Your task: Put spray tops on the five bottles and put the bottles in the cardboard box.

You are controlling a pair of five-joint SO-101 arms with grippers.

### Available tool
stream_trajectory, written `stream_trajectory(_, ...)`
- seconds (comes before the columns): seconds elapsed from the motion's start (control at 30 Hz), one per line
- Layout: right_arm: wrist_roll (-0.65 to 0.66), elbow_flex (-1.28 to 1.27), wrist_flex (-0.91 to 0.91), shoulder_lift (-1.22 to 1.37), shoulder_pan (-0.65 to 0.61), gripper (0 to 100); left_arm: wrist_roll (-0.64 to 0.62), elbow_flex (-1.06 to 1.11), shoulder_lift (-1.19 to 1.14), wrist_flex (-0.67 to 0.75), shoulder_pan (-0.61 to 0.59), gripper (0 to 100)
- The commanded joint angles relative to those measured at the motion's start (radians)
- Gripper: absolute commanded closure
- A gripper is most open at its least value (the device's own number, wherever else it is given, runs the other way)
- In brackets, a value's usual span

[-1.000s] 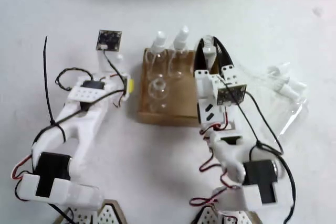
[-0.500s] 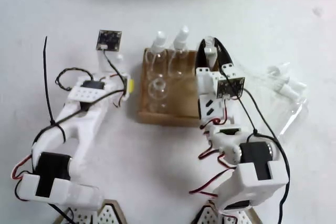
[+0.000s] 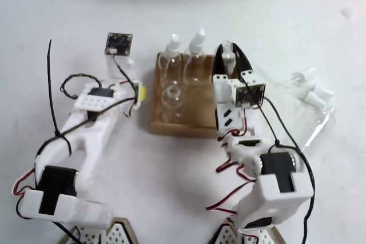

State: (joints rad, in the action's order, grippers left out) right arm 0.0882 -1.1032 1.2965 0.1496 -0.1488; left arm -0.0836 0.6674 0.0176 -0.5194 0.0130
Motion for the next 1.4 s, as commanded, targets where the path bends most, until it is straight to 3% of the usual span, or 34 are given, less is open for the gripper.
stream_trajectory(0.0, -0.012, 0.097, 0.024, 0.067, 0.012, 98.2, 0.009, -0.052, 0.004, 0.012, 0.008, 81)
stream_trajectory(0.23, -0.005, 0.110, 0.182, 0.157, 0.010, 98.1, 0.009, -0.052, 0.004, 0.012, 0.008, 81)
stream_trajectory(0.73, -0.003, 0.114, 0.113, 0.179, 0.010, 97.6, 0.009, -0.052, 0.004, 0.012, 0.008, 81)
stream_trajectory(0.97, -0.011, 0.110, 0.094, 0.185, 0.008, 83.2, 0.009, -0.052, 0.004, 0.012, 0.008, 81)
stream_trajectory(1.37, -0.012, 0.109, 0.081, 0.177, 0.008, 82.9, 0.009, -0.052, 0.004, 0.012, 0.008, 81)
